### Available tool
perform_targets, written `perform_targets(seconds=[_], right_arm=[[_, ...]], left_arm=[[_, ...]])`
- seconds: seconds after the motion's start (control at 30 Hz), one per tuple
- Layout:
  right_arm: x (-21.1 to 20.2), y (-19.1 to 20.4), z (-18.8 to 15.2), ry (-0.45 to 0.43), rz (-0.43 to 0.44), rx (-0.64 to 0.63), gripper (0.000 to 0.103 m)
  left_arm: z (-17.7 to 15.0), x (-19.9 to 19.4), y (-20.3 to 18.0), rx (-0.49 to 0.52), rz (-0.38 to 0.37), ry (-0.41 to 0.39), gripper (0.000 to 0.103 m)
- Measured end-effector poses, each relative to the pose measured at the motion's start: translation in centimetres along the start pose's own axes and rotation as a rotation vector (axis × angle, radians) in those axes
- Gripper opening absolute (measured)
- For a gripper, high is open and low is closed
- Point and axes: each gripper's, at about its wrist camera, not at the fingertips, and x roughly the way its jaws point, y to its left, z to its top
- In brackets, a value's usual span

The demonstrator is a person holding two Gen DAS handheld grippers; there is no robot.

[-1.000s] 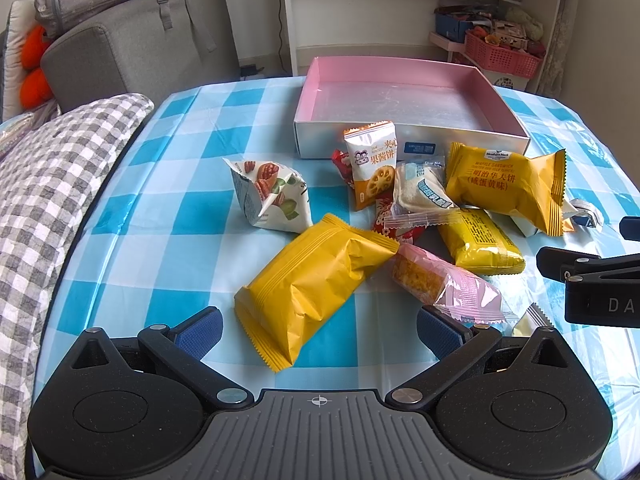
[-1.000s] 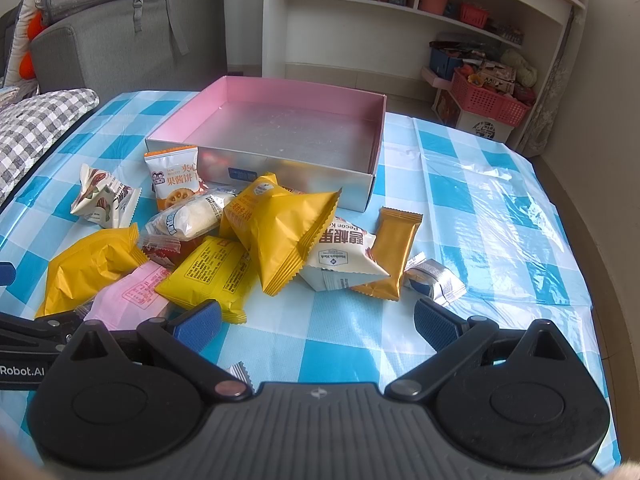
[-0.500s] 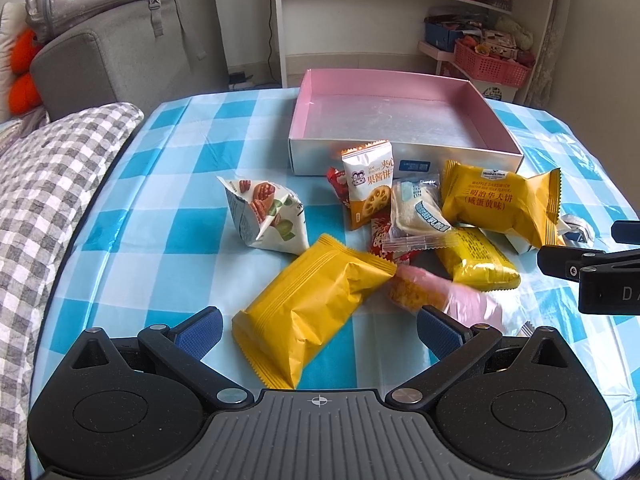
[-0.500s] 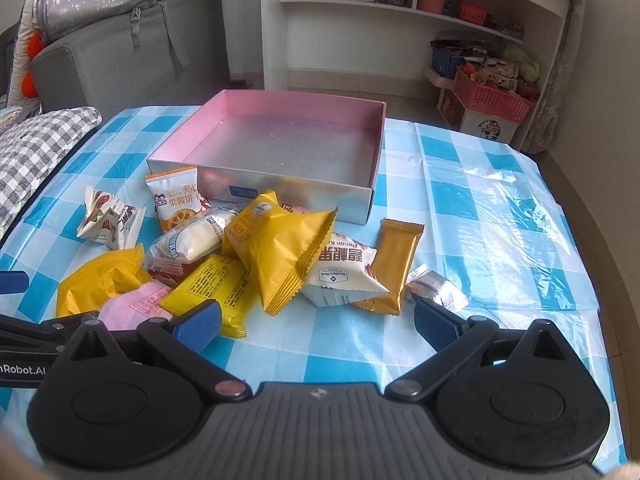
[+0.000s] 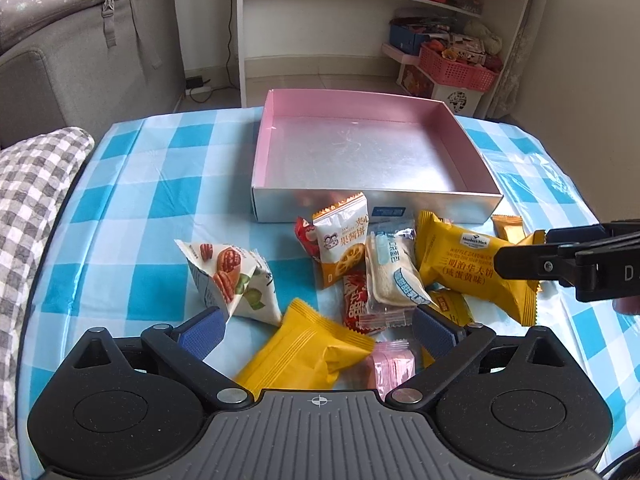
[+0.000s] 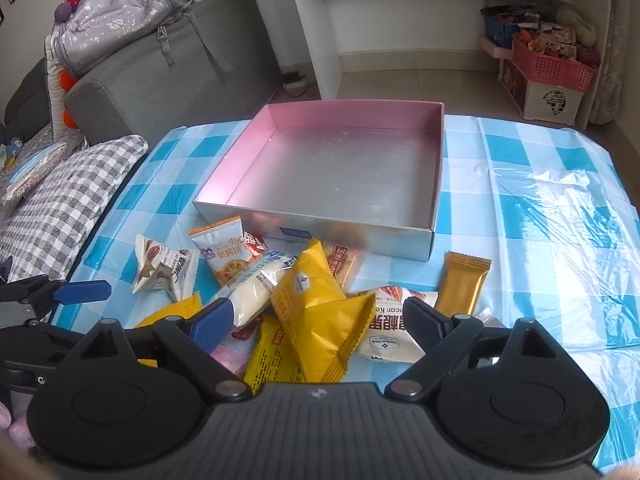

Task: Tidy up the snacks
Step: 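Grasp the white-orange cookie packet with left tool while right tool grasps yellow pillow bag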

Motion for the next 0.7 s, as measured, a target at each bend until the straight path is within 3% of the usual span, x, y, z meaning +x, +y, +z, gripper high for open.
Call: perform_targets(seconds=[0.1,0.37,0.6,0.7], right_arm=[[1.0,-0.1,0.2,0.049,0.047,0.022,0.081],[2.1,-0.6,0.8,0.098,0.058,0.029,0.075],[2.9,-0.2,0.6,0.130,0.056,-0.015,0.070],[3.3,0.0,0.5,0.140,0.045,-0.027,0.062]], left_arm=[[0.9,1.2,0.7,-0.025,-0.036,-0.010,0.087],[2.7,3.8,1.2,0.005,-0.107,-0.068,0.052],[3.3,4.9,0.6,0.050,-0.142,-0.085,0.041],[3.4,5.3,0.3,0.044,-0.134,-0.088,0.032]])
